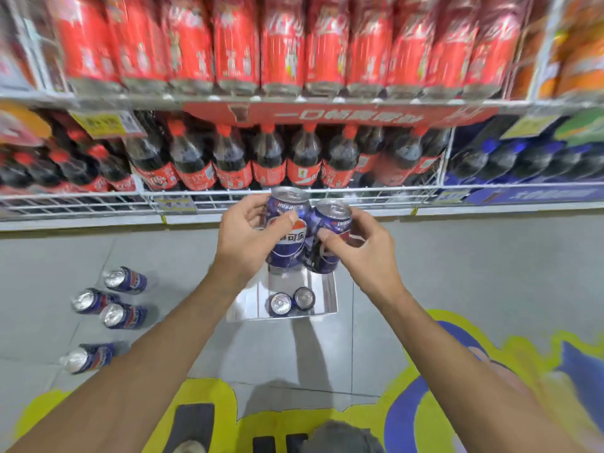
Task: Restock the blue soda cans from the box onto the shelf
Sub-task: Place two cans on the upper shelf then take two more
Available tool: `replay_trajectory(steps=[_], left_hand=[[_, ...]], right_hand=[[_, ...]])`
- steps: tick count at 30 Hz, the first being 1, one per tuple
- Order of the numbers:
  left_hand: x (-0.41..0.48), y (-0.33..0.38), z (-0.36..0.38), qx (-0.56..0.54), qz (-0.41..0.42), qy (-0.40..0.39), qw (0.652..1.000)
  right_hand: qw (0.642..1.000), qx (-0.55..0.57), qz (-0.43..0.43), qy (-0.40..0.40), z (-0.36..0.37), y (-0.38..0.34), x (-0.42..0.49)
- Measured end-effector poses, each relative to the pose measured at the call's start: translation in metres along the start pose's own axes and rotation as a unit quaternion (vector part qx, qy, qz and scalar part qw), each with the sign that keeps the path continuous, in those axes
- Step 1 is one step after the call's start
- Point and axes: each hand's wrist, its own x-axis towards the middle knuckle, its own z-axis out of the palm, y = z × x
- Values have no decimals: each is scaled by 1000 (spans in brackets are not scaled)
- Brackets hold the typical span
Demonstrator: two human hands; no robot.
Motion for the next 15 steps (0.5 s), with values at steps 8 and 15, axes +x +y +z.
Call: replay_trajectory(steps=[8,15], left_hand=[[-54,299,14,-36,25,-65,997],[-77,533,35,-31,70,-85,993]], right_hand=[[997,17,-32,61,-112,-264,-30],[991,24,-76,103,-204,-478,-34]])
